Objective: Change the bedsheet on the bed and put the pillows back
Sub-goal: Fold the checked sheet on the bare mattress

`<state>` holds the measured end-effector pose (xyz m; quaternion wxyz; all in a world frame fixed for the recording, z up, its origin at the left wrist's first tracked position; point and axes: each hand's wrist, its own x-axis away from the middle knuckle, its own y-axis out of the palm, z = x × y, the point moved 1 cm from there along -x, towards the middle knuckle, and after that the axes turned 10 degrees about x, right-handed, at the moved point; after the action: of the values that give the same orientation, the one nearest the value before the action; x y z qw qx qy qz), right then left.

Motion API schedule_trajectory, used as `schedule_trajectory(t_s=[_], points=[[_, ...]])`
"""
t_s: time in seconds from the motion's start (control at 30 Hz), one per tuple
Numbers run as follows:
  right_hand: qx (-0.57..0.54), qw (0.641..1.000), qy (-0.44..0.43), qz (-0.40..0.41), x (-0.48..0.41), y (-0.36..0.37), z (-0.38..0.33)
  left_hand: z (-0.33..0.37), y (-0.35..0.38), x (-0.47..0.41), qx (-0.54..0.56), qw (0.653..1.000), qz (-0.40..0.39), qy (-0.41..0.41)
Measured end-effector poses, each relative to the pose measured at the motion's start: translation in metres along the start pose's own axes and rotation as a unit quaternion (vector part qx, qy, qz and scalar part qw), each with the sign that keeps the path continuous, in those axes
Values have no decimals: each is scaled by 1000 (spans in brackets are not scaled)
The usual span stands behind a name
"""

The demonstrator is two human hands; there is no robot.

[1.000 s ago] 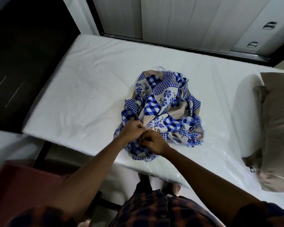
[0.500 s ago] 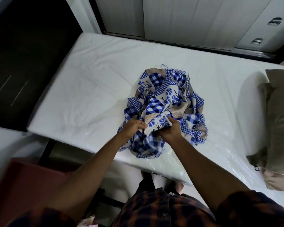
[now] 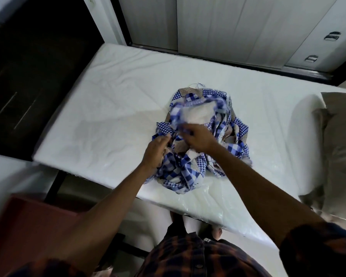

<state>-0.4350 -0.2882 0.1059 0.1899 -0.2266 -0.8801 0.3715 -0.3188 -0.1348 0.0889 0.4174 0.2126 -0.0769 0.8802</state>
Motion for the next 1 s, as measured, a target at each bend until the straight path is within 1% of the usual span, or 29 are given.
schedule_trajectory(t_s=[0.03,0.07,0.1,0.2,0.27,0.3,0.33,0.4,0.43,0.5,0.53,0.6,0.63,0.67,0.73,0.77,0.8,0.87,0.93,0.97,1.0], points=[[65,996,-38,-38,3,10,-8,4,0,-1,42,999,6,-9],[99,992,-63,-55,7,19,-15,4,0,-2,65,997,19,-27],[99,990,-80,-59,10,28,-19,2,-3,-5,67,996,37,-51],[44,993,-83,-71,21,47,-21,-12,-11,-6,44,982,121,-141],[28,993,-70,-87,23,52,-14,-21,-15,-3,46,971,146,-182],[24,993,-63,-100,24,53,-11,-25,-16,0,47,971,150,-178],[14,992,-52,-116,25,54,-8,-29,-17,1,44,975,151,-157],[-31,991,-16,-131,25,54,-2,-33,-15,3,51,985,139,-94],[-51,991,1,-120,25,54,0,-33,-14,5,58,989,122,-67],[-127,990,36,-55,23,52,-3,-32,-10,10,57,994,84,-31],[-188,980,61,-18,23,50,-7,-33,-9,11,55,996,67,-20],[-326,935,138,32,20,44,-16,-33,-4,13,52,998,36,-3],[-374,912,170,27,18,42,-21,-32,-2,15,44,999,25,3],[-392,900,190,3,15,41,-25,-31,1,17,36,999,14,9],[-358,912,190,-56,14,39,-31,-26,8,21,25,1000,4,14],[-339,922,174,-69,13,40,-34,-24,9,24,20,1000,1,10],[-330,928,157,-66,14,39,-37,-23,10,25,15,1000,-5,8],[-344,928,141,-16,13,40,-36,-25,8,27,-8,1000,-14,7],[-371,916,146,49,9,44,-28,-27,3,29,-59,998,-30,13],[-366,914,155,87,7,44,-24,-26,2,31,-83,996,-35,10],[-336,919,163,123,4,44,-18,-24,1,33,-101,994,-43,9]])
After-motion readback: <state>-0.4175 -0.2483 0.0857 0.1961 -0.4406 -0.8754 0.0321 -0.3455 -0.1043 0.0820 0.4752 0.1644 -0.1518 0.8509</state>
